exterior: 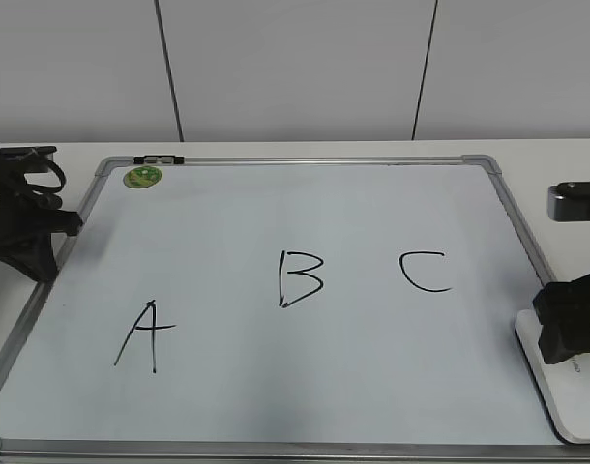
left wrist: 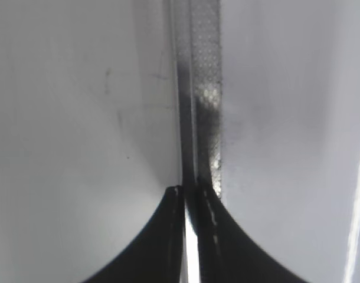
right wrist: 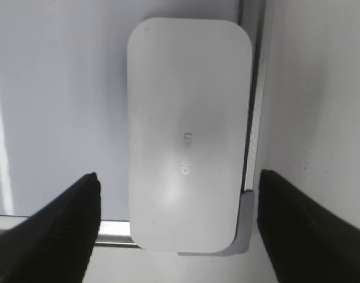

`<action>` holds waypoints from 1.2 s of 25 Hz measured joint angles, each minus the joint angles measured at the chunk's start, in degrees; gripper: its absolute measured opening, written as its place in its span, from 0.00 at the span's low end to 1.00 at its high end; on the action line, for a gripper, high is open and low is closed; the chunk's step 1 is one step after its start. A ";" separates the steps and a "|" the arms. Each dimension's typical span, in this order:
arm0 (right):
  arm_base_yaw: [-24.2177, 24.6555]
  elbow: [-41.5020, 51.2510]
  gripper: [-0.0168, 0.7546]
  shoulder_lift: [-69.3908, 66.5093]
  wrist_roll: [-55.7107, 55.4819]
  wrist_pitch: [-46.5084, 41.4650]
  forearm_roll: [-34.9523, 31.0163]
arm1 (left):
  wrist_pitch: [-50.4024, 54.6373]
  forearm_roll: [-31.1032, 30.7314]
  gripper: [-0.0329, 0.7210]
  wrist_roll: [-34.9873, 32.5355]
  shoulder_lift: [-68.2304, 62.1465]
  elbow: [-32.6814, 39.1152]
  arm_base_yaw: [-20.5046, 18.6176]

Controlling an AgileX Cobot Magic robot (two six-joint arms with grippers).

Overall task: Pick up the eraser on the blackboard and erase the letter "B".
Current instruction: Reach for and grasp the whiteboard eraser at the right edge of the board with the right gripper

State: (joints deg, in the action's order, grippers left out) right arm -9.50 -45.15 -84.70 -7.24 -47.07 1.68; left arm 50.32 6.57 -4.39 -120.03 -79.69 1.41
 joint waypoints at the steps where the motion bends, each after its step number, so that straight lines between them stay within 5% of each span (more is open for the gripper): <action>1: 0.24 0.00 0.85 0.00 0.00 0.11 -0.09 | 0.00 0.00 0.06 0.00 0.00 0.00 0.00; 30: 0.49 -0.72 0.84 -9.40 1.06 4.42 -0.80 | -0.12 0.00 0.06 0.00 0.00 0.00 0.00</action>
State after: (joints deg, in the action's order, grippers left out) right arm -9.02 -45.88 -94.09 -6.18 -42.65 0.87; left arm 50.20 6.57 -4.39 -120.03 -79.69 1.41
